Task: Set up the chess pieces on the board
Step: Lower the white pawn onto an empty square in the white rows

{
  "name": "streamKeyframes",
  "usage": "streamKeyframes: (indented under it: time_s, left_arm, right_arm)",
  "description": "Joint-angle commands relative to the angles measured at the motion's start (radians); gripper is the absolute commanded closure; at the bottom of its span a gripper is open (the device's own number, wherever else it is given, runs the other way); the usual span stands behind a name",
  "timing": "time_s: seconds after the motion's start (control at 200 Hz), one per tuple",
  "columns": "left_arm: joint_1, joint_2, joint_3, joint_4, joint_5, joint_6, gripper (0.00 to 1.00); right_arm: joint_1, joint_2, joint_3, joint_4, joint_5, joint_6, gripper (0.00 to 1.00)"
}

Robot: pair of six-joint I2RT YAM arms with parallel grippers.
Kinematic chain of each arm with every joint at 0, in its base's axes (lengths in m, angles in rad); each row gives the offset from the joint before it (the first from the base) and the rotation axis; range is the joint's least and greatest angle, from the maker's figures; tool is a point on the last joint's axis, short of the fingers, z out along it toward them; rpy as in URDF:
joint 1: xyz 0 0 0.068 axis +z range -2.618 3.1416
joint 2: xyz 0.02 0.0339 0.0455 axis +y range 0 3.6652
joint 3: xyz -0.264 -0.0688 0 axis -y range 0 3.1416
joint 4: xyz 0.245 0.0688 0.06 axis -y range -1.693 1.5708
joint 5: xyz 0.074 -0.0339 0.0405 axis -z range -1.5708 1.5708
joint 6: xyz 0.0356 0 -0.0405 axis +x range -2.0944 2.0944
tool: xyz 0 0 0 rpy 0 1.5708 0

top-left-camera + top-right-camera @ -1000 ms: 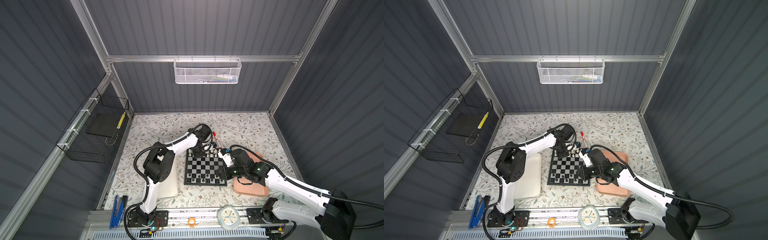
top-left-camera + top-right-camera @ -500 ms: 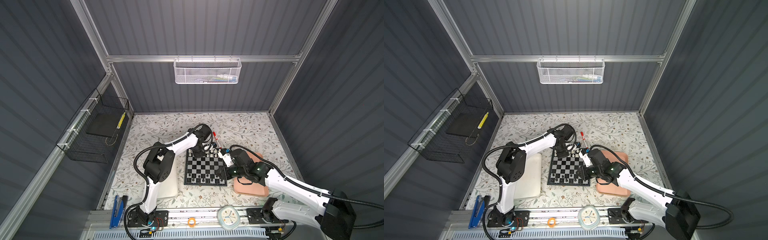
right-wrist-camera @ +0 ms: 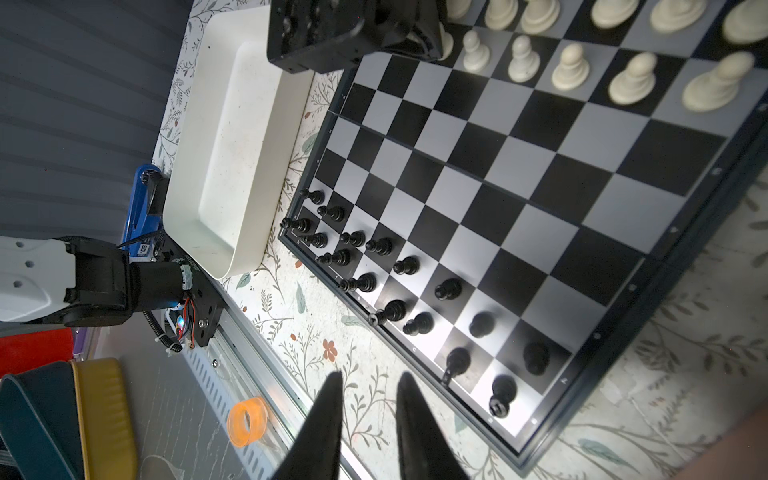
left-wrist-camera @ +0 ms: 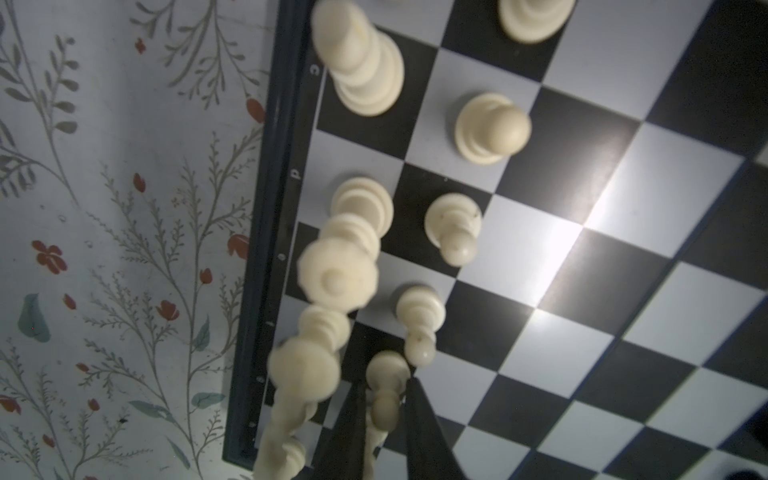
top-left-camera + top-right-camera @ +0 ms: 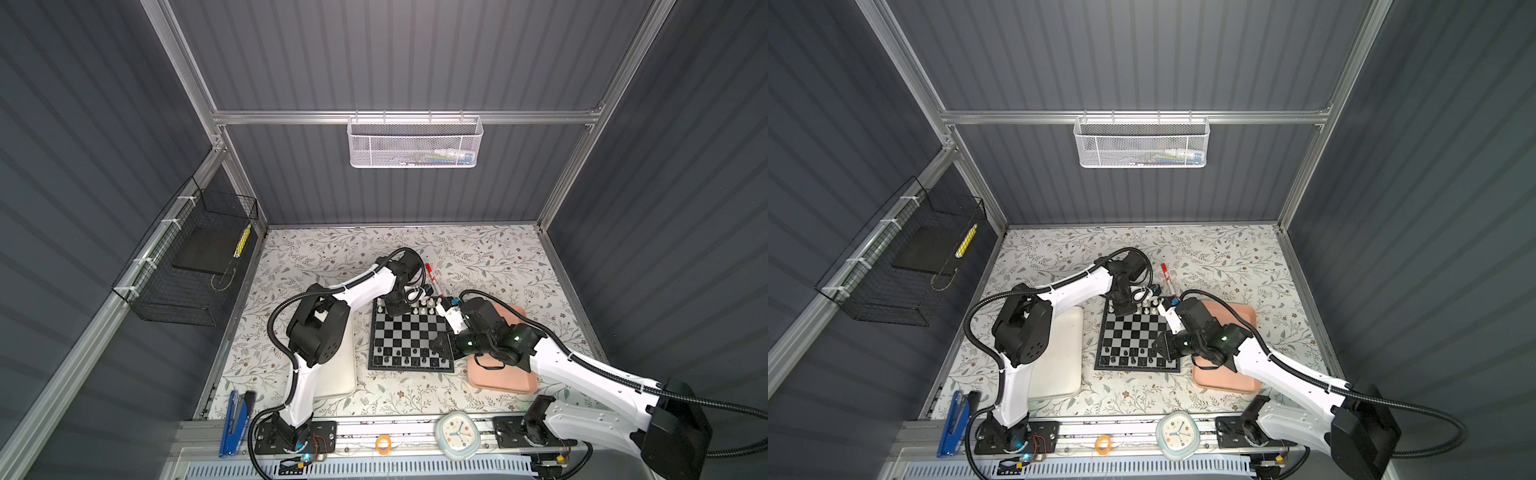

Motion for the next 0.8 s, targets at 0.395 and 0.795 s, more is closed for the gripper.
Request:
streamKeyframes:
  time_s: [0.395, 0.795]
  left_arm:
    - [-0.007, -0.019, 0.026, -0.039, 0.010, 0.010, 0.78]
    - [-0.007, -0.026, 0.032, -0.045, 0.009, 0.010, 0.77]
  right_arm:
    - [-0.004, 0.003, -0.014, 0.008, 0.006, -0.002, 0.74]
    - [-0.004, -0.006, -0.013, 0.003, 0.011, -0.001, 0.74]
